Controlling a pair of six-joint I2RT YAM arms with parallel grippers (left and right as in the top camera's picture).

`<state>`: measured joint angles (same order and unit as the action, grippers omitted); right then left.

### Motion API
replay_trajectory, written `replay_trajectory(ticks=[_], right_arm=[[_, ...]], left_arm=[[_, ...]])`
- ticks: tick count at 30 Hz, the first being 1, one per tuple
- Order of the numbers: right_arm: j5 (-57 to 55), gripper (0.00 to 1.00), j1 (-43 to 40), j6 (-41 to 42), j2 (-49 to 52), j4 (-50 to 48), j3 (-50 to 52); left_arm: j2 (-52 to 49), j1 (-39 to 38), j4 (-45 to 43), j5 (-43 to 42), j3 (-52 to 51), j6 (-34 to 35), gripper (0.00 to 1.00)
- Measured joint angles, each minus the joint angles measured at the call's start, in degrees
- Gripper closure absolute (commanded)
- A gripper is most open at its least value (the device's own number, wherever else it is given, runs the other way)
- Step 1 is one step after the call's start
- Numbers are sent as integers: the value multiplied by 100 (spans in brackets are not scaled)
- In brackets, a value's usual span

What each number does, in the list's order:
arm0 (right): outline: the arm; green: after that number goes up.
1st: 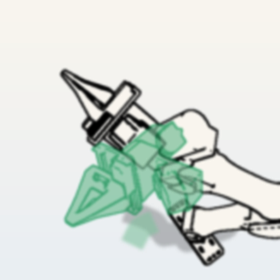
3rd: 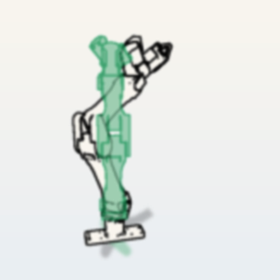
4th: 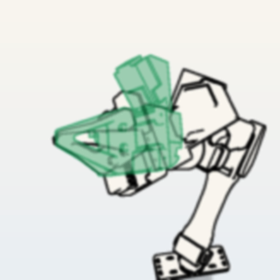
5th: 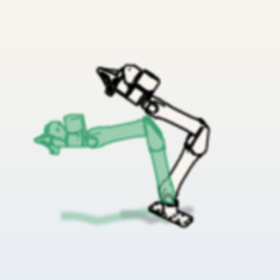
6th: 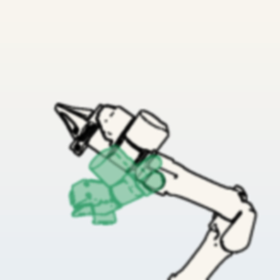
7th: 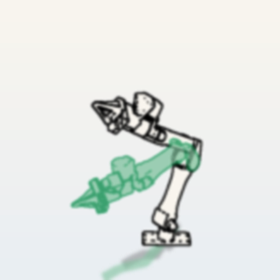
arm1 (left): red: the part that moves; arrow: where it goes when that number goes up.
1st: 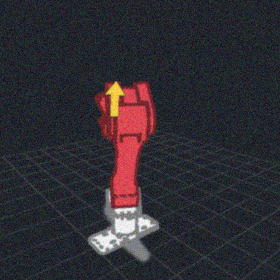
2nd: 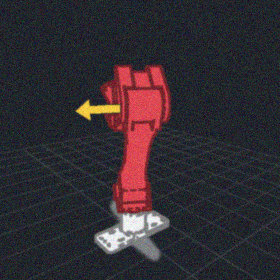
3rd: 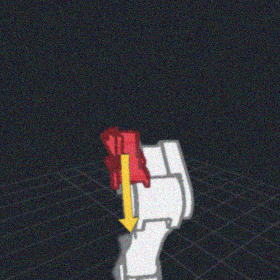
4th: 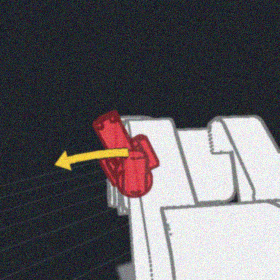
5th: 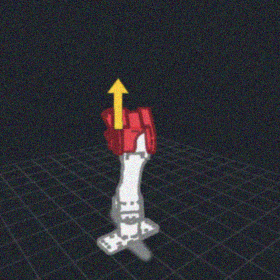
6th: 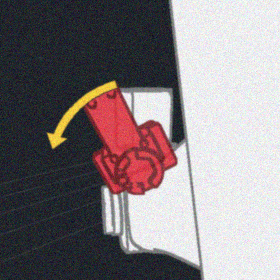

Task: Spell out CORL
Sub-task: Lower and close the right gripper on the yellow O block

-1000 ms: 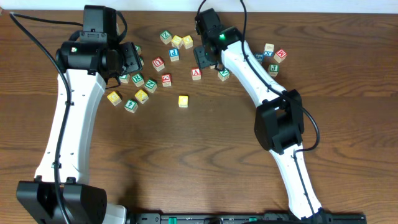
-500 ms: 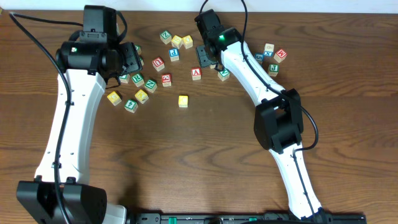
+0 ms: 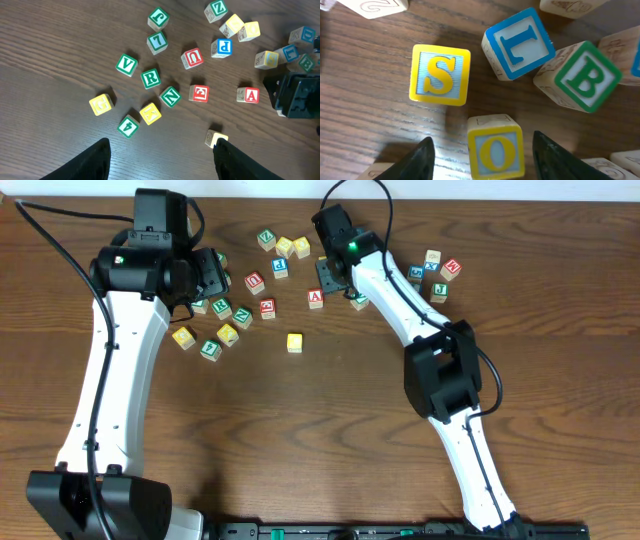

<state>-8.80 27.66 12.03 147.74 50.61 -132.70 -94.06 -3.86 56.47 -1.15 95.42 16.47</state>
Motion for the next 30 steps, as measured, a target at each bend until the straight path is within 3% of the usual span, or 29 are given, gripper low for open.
replay_trajectory(ticks=[11, 30], right_arm=[[-2, 57, -2, 50, 13, -81, 4], [-2, 69, -17, 120, 31, -101, 35]], left_arm=[[0, 0, 63, 2, 0, 0, 35], [0, 0, 76, 0, 0, 0, 35]])
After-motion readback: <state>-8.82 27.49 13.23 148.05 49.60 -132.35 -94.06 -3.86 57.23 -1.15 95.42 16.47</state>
